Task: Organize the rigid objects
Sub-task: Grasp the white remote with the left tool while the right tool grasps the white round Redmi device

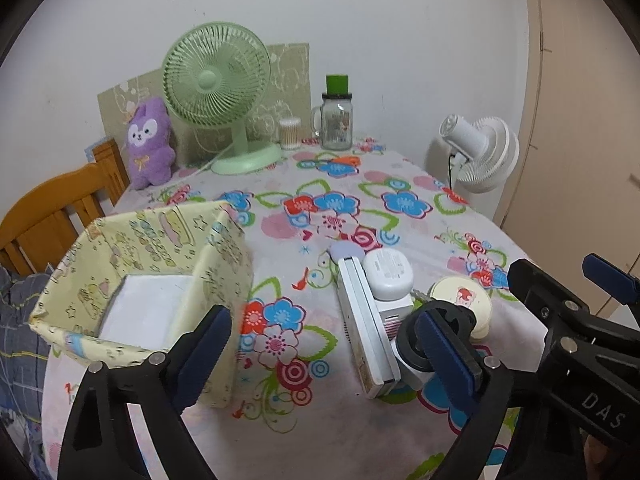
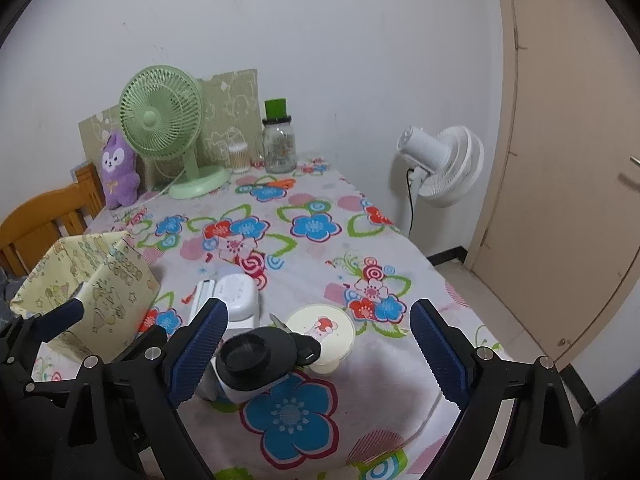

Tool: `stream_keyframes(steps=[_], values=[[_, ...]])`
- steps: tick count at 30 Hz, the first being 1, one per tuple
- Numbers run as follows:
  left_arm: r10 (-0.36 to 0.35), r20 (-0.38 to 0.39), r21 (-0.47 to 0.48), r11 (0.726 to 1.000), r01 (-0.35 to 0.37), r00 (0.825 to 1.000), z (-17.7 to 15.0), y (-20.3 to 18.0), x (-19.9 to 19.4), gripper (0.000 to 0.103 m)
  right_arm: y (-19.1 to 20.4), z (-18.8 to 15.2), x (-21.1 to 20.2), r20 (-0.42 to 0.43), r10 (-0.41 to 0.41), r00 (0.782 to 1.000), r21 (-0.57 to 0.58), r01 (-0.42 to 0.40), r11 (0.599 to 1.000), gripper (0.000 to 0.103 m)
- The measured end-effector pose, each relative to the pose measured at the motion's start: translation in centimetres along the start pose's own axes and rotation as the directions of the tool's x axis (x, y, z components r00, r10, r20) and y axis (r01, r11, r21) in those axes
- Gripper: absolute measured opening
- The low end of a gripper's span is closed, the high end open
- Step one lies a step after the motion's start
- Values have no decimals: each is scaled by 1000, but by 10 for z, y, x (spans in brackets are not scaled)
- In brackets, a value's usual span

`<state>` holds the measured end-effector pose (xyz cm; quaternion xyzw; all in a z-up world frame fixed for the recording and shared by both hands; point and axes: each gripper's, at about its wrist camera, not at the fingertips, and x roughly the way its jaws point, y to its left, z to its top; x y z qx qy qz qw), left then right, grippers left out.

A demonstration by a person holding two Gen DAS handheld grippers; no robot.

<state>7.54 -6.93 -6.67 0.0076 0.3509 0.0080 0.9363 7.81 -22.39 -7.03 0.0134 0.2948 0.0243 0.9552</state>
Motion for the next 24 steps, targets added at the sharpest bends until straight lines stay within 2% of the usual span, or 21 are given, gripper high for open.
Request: stream_keyframes(steps=[10, 24], values=[[-6, -79, 14, 1000, 7, 997, -3, -10, 34, 85, -2, -7, 31, -62, 12, 998, 5, -11, 1000, 94], [-20, -170, 16, 1000, 23, 985, 0, -13, 73, 62, 2, -6, 69, -131, 33, 991, 4, -33, 999, 95]])
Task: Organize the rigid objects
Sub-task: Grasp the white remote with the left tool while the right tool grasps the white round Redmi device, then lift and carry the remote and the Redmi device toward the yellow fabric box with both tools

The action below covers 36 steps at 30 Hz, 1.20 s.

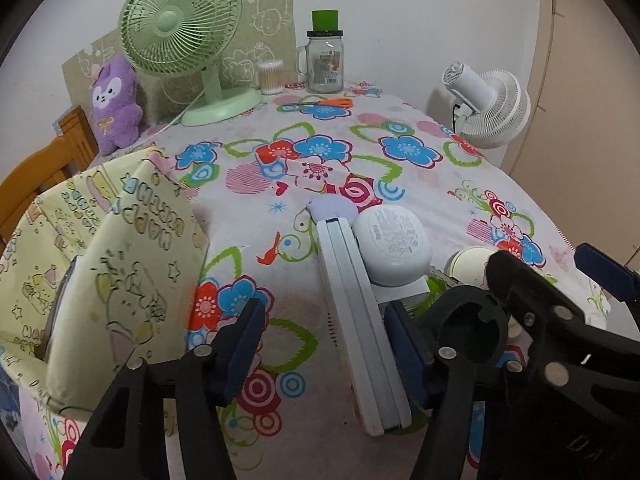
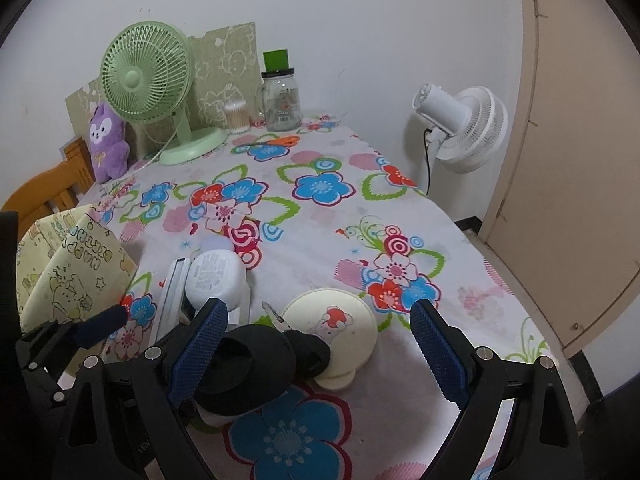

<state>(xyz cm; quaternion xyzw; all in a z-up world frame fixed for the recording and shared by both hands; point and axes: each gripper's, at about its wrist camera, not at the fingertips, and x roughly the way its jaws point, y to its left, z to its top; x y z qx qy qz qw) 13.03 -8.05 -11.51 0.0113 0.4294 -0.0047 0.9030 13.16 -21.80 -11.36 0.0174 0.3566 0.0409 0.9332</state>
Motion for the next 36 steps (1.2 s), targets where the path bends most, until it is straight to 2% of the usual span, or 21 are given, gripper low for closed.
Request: stream_keyframes(steps=[8, 12, 17, 23, 29, 32, 36], values=[[-39, -33, 7, 999, 39, 999, 1, -2, 12, 50, 8, 4, 15, -26, 12, 1000, -13, -12, 1000, 95], [-70, -36, 18, 997, 71, 997, 1, -3, 12, 27, 13, 6, 21, -36, 18, 999, -19, -19, 1000, 95], [-72, -36, 10, 997, 72, 997, 1, 4, 10, 20, 22, 9, 27, -40, 29, 999, -37, -30, 999, 95], [-21, -25, -9, 1000, 21, 999, 3, 19, 12, 20, 36, 13, 36, -49, 48, 998, -54, -50, 997, 95], [-27, -22, -20, 999, 26, 999, 6, 25, 17, 20, 50, 16, 47, -65, 54, 996, -74, -59, 996, 95], [-30, -24, -20, 999, 29, 999, 8, 25, 20, 21, 54, 18, 52, -72, 46, 996, -83, -52, 995, 88], [-49, -65, -46, 998, 46, 997, 10, 29, 31, 22, 55, 20, 60, -87, 47, 995, -71, -53, 996, 82]])
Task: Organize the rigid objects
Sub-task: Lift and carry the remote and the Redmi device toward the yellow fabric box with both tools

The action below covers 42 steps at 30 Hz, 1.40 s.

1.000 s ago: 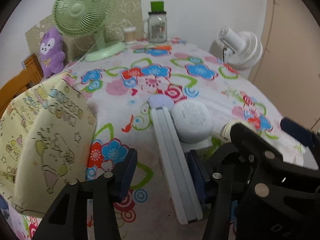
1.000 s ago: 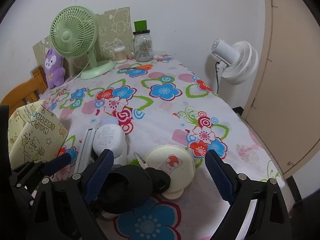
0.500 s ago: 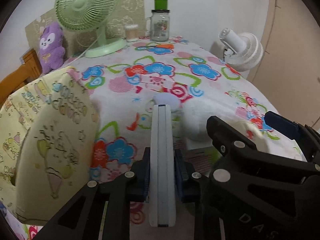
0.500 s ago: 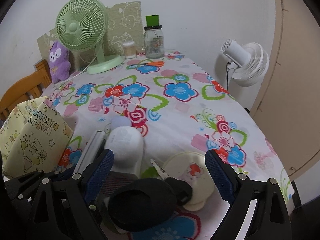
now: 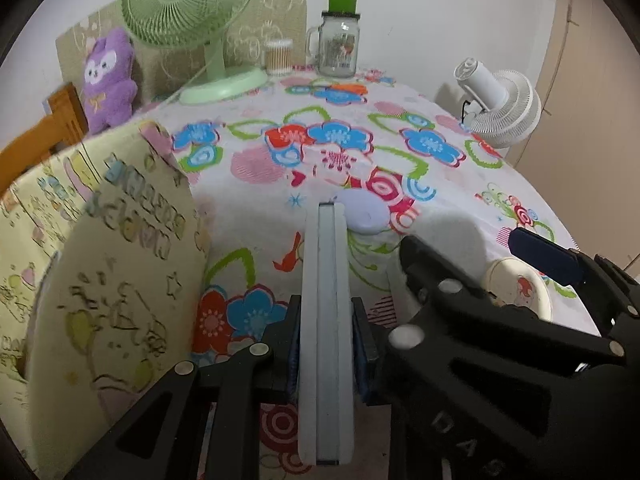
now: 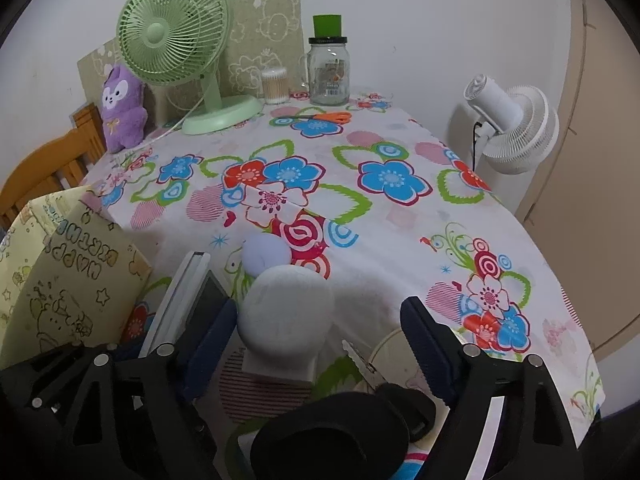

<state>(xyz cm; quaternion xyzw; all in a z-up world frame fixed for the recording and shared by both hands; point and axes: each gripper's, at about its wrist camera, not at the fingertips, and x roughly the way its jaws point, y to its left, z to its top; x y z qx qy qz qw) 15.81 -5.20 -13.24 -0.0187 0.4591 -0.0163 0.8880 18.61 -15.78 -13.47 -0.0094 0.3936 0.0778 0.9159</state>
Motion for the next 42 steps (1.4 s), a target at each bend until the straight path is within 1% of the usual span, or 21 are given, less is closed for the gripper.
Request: stream_keyframes(steps=[2, 4, 6, 13, 20, 42], values=[[1, -6, 0, 1000, -1, 1000, 0, -1, 3, 22, 0, 0, 3, -8, -4, 1000, 4, 4, 1000, 71], [4, -1, 5, 1000, -4, 1000, -1, -2, 3, 21, -1, -1, 8, -28, 1, 1000, 8, -1, 1000, 65], [1, 0, 4, 1000, -1, 1000, 0, -2, 3, 21, -3, -1, 9, -26, 17, 1000, 21, -16, 1000, 58], [-10, 3, 11, 1000, 10, 1000, -2, -3, 0, 20, -3, -3, 4, -10, 13, 1000, 23, -13, 1000, 57], [-12, 27, 23, 1000, 12, 1000, -5, -6, -12, 20, -4, -5, -9, 13, 6, 1000, 24, -7, 1000, 58], [-38, 94, 57, 998, 33, 995, -22, -12, -65, 20, 0, -19, -73, 91, -31, 995, 34, 28, 999, 58]])
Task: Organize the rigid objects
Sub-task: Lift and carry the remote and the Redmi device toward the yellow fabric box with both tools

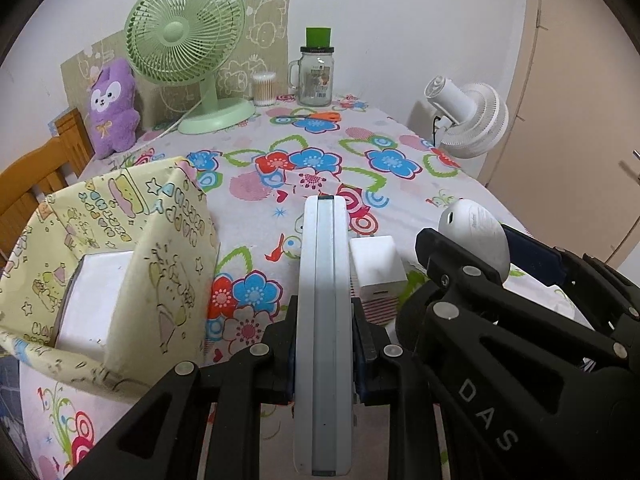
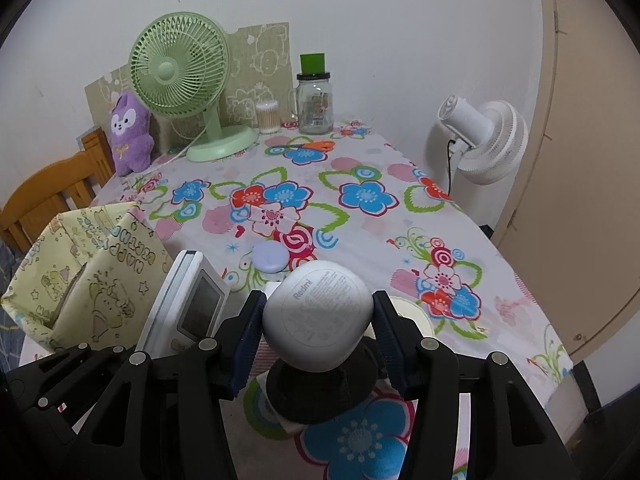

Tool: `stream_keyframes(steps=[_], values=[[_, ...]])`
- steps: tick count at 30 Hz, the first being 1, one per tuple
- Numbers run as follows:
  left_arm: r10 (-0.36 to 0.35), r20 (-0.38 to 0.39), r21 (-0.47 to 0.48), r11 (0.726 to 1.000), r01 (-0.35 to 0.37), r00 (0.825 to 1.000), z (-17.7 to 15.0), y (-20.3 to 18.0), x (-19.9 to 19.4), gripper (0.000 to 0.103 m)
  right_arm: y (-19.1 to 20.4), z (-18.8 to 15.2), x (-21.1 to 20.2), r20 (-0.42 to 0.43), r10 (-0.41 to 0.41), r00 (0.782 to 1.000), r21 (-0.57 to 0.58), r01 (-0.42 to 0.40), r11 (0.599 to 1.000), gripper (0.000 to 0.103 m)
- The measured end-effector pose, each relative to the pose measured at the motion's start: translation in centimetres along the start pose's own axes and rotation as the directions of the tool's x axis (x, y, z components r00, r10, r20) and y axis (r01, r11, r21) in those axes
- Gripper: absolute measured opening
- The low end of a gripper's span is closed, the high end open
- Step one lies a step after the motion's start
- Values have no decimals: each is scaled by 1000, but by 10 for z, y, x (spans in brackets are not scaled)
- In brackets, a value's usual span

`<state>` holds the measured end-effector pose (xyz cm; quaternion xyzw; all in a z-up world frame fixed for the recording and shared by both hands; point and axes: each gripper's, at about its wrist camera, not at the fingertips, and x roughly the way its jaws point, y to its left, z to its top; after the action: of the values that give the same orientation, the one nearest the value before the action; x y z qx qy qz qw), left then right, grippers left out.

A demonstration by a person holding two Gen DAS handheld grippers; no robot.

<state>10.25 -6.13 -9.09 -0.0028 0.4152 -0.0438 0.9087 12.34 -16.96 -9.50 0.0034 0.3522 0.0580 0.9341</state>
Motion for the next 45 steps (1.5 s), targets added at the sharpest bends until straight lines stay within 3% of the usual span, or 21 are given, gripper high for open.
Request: stream_keyframes(steps=[33, 45], values=[[10, 120, 48, 999, -15, 993, 7, 13, -85, 20, 26, 16, -84, 116, -12, 993, 4, 12, 1000, 57], [30, 138, 47, 998, -37, 990, 14, 38, -94, 20, 52, 26, -88, 123, 9, 992, -14, -8, 1000, 57]])
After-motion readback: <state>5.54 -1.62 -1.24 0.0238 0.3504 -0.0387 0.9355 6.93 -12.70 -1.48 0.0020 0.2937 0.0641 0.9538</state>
